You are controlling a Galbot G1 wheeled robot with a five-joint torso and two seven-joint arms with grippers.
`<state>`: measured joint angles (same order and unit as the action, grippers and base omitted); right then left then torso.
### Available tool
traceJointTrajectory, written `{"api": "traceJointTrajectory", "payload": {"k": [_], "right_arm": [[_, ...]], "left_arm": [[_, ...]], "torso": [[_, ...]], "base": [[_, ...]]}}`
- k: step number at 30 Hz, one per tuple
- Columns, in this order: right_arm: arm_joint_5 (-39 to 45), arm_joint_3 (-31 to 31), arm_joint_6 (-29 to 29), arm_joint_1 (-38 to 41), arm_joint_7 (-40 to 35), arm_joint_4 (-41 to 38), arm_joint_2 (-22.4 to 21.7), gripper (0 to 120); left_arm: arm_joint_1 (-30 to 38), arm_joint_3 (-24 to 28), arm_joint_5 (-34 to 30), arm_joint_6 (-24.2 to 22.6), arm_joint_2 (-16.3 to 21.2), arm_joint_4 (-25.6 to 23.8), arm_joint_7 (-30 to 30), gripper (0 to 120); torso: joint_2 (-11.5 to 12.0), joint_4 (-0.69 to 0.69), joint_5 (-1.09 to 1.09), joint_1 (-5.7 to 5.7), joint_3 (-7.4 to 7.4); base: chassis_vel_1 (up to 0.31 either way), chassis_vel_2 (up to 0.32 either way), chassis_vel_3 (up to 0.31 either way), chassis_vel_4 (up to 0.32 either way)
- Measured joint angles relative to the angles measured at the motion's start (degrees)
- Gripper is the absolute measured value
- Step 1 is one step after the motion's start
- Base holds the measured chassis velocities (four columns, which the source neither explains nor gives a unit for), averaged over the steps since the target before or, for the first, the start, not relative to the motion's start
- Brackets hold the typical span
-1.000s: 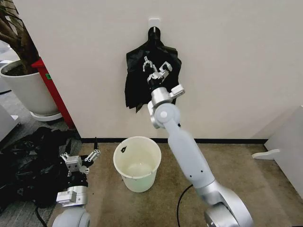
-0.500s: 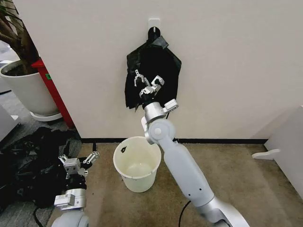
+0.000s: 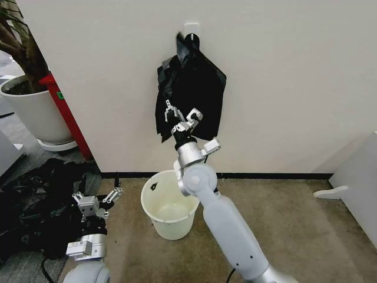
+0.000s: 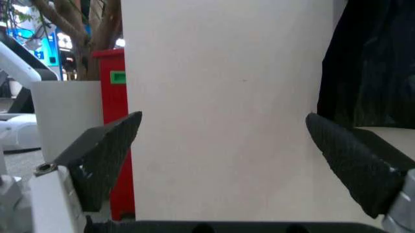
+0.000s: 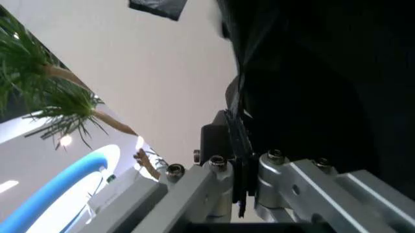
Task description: Place the garbage bag over the trash bin.
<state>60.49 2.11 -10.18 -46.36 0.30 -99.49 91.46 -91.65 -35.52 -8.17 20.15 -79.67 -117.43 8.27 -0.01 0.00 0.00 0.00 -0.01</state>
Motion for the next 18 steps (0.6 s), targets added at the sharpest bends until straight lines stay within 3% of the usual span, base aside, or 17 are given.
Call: {"api": "traceJointTrajectory", "payload": {"k": [18], "right_arm": [[-4.84,1.04,-1.38,-11.20,4.66,-2.16,-2.96,0]], "left_arm": [[4.69,-1.23,-4.79,-1.42,2.54,0.18,-0.36,100]], "torso": [[0.01,0.00,0.00,0.00,0.01]], "base": [[0.000,0.000,0.000,0.000]]}}
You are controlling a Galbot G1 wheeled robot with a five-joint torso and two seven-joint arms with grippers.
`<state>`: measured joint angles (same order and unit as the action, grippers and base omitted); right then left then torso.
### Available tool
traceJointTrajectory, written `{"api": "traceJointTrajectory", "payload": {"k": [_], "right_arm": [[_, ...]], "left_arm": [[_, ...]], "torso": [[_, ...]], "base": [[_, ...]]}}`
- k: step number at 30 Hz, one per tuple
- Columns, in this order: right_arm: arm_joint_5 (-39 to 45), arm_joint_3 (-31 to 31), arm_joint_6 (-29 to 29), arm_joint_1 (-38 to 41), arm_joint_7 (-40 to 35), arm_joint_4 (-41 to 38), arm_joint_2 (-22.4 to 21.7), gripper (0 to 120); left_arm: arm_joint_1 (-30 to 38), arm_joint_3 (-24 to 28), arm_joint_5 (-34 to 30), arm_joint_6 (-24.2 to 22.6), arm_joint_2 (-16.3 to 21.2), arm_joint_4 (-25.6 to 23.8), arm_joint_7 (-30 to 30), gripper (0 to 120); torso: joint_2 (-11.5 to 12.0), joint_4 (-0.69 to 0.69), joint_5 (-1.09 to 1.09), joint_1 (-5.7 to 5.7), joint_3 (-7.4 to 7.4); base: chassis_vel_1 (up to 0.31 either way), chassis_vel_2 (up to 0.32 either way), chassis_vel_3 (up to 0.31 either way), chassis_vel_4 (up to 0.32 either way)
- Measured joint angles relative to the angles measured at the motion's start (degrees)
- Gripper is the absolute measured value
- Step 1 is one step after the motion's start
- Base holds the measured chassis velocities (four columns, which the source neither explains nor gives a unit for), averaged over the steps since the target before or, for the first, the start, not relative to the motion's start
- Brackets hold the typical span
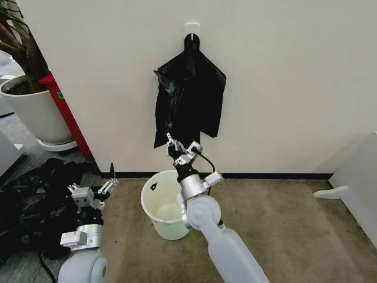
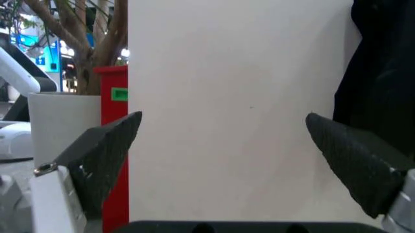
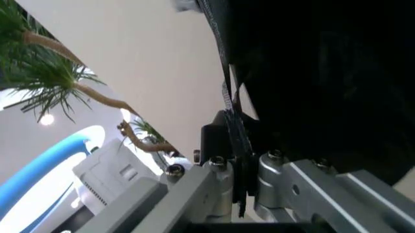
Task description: Place the garbage bag over the trash bin.
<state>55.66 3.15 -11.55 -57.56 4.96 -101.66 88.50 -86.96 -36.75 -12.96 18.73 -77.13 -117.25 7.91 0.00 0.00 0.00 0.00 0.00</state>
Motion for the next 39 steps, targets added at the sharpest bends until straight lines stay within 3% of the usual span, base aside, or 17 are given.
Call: {"api": "traceJointTrajectory", "payload": {"k": [39], "right_arm": [[-6.81,-0.86,-4.36,-5.82,13.24,8.17,-1.88,0]], "left_arm": [[1.75,-0.44,-2.15,0.03,1.72,1.99,-0.19,100]], "torso": [[0.00,0.00,0.00,0.00,0.00]], "base": [[0.000,0.000,0.000,0.000]]}}
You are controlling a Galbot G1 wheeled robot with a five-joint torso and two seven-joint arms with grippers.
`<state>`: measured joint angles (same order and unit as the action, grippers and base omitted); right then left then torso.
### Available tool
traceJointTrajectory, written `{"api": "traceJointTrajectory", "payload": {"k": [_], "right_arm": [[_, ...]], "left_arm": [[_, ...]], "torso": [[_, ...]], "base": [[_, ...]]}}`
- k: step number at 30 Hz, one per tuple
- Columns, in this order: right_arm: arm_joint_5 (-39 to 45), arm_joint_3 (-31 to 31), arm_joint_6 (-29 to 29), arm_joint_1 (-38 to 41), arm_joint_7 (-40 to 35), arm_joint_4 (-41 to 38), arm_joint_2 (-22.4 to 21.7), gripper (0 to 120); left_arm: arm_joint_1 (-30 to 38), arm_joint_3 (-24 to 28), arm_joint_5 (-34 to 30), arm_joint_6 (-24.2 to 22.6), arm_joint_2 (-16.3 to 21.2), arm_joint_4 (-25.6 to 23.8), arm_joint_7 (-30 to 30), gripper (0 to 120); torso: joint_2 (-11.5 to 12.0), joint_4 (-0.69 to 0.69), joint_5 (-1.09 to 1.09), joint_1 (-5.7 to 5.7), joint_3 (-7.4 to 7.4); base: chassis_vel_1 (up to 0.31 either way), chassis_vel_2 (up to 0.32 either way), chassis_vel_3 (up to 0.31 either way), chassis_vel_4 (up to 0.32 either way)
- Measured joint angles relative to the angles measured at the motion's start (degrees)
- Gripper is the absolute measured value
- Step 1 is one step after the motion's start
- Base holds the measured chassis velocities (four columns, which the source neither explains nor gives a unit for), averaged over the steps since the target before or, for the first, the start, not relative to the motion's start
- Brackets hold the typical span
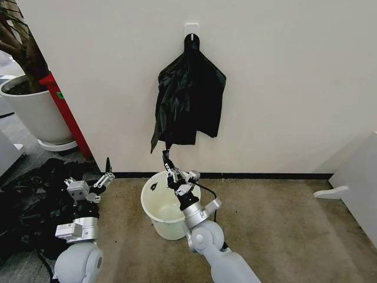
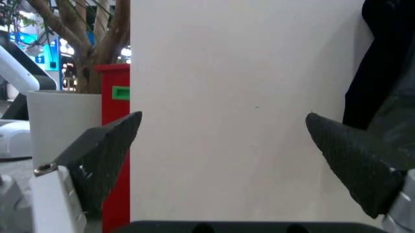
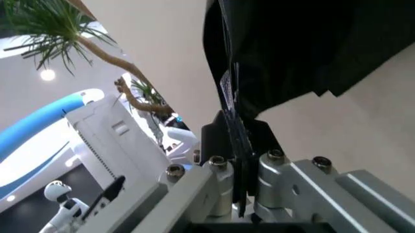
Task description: Place the garbage bag over the trash bin.
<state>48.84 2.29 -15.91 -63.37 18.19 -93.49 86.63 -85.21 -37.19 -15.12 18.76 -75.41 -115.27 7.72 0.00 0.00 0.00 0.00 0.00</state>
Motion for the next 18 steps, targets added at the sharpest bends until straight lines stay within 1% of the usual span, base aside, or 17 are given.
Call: {"api": "traceJointTrajectory", "payload": {"k": [5,13,14,17,18], "right_arm": [[-1.12,0.21,-0.58,-0.55,0.80,0.87,-0.06,0],[-4.44,-1.39,-1.93,0.29,0.99,0.19,0.18,0],[-5.44,-1.72,-2.30,0.48,0.77,0.11,0.10,1],[-9.57,-2.66,-4.07,0.73,-0.23,0.01,-0.55,14],[-9.57,-2.66,-4.07,0.73,-0.23,0.01,-0.55,14]], "left_arm": [[0.07,0.03,0.00,0.02,-0.06,0.03,0.00,100],[0.02,0.02,0.00,0.05,-0.13,0.02,-0.02,100],[-0.01,-0.02,0.00,0.07,-0.14,0.01,-0.03,100],[-0.12,-0.09,-0.03,0.13,-0.12,-0.01,-0.03,100],[-0.12,-0.09,-0.03,0.13,-0.12,-0.01,-0.03,100]], "torso": [[0.00,0.01,0.00,0.00,0.00],[0.00,0.00,0.00,0.00,0.00],[0.00,0.00,0.00,0.00,0.00],[0.00,0.00,0.00,0.00,0.00],[0.00,0.00,0.00,0.00,0.00]], "base": [[0.000,0.000,0.000,0.000],[0.000,0.000,0.000,0.000],[0.000,0.000,0.000,0.000],[0.000,0.000,0.000,0.000],[0.000,0.000,0.000,0.000]]}}
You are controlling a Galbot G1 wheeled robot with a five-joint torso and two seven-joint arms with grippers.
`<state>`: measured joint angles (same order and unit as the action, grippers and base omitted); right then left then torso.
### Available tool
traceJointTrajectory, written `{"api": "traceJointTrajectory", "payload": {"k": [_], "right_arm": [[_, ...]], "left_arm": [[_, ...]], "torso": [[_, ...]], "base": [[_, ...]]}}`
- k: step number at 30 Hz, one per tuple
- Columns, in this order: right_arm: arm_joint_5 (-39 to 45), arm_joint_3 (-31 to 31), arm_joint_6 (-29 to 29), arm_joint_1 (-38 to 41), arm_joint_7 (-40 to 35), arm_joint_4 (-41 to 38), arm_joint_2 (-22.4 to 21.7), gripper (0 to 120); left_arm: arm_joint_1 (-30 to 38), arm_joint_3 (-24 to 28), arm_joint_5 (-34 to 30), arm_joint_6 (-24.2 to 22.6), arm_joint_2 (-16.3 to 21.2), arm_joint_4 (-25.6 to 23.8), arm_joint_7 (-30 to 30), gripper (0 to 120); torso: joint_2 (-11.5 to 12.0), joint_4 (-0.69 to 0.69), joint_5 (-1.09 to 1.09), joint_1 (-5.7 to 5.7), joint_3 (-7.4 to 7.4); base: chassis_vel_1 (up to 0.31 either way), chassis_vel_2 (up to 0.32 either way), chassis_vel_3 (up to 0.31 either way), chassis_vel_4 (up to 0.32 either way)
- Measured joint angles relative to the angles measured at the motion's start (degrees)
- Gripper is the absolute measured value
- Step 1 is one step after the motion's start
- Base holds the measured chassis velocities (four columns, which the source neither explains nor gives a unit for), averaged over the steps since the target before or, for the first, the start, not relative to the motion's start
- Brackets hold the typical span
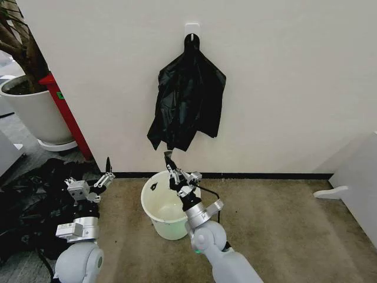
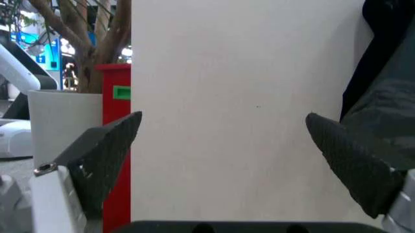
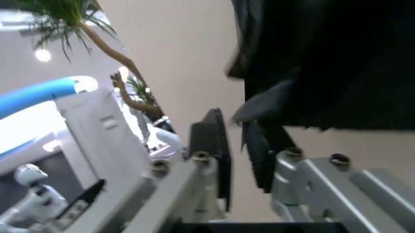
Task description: Place the garbage bag over the trash bin.
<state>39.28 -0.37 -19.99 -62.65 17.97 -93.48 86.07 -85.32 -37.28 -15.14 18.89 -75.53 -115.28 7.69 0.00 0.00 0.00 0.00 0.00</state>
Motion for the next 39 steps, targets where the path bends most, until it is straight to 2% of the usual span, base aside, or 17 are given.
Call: {"api": "traceJointTrajectory", "payload": {"k": [7,10,12,15,17,19,23,29,32,37,39], "right_arm": [[-13.83,-1.05,-6.21,-2.52,-1.65,-0.08,-5.21,41],[-16.40,-1.54,-6.90,-3.36,-2.42,-0.09,-6.43,49],[-17.80,-2.32,-7.00,-3.93,-4.87,-0.86,-7.59,60],[-18.34,-4.41,-3.22,-0.82,-14.36,-2.82,-7.75,72],[-18.89,-4.76,-2.14,0.29,-16.47,-2.85,-7.60,75],[-21.30,-5.38,0.40,2.97,-20.91,-2.42,-7.09,86],[-29.71,-6.41,4.17,7.54,-26.67,-0.26,-5.76,98],[-39.11,-5.48,7.99,10.92,-31.75,1.08,-3.42,100],[-43.21,-5.28,8.63,12.10,-32.87,1.90,-2.51,97],[-46.87,-3.71,10.63,15.17,-35.21,3.17,-1.31,77],[-46.97,-3.49,11.23,15.95,-36.00,3.40,-1.01,73]], "left_arm": [[0.17,0.15,-0.20,0.03,0.03,-0.01,0.00,100],[0.22,0.26,-0.20,0.02,-0.02,-0.01,0.00,100],[0.30,0.43,-0.17,0.02,-0.11,0.05,-0.01,100],[0.42,0.70,0.20,0.03,-0.28,0.25,-0.04,100],[0.47,0.78,0.28,0.03,-0.35,0.26,-0.05,100],[0.48,1.03,0.63,0.03,-0.54,0.27,-0.07,100],[0.33,0.99,1.14,0.03,-0.49,0.46,-0.10,100],[0.32,0.20,1.12,0.12,0.06,1.08,-0.07,100],[0.29,0.06,1.08,0.23,0.16,1.23,-0.06,100],[0.50,-0.08,1.06,0.67,0.32,1.75,-0.02,100],[0.54,-0.07,1.05,0.75,0.32,1.87,-0.02,100]], "torso": [[0.00,-0.01,-0.01,0.00,0.00],[0.00,-0.02,0.00,0.00,0.00],[0.00,-0.02,-0.01,0.00,0.00],[0.00,-0.01,0.00,0.00,0.00],[0.00,0.00,0.00,0.00,0.00],[0.00,0.00,0.00,0.00,0.00],[0.00,0.00,0.00,0.00,0.00],[0.00,0.01,0.00,0.00,0.00],[0.00,0.00,0.01,0.00,0.01],[0.00,0.00,0.01,0.00,0.01],[0.00,0.00,0.01,0.00,0.01]], "base": [[0.000,0.000,0.000,0.000],[0.000,0.000,0.000,0.000],[0.000,0.000,0.000,0.000],[0.000,0.000,0.000,0.000],[0.000,0.000,0.000,0.000],[0.000,0.000,0.000,0.000],[0.000,0.000,0.000,0.000],[0.000,0.000,0.000,0.000],[0.000,0.000,0.000,0.000],[0.000,0.000,0.000,0.000],[0.000,0.000,0.000,0.000]]}}
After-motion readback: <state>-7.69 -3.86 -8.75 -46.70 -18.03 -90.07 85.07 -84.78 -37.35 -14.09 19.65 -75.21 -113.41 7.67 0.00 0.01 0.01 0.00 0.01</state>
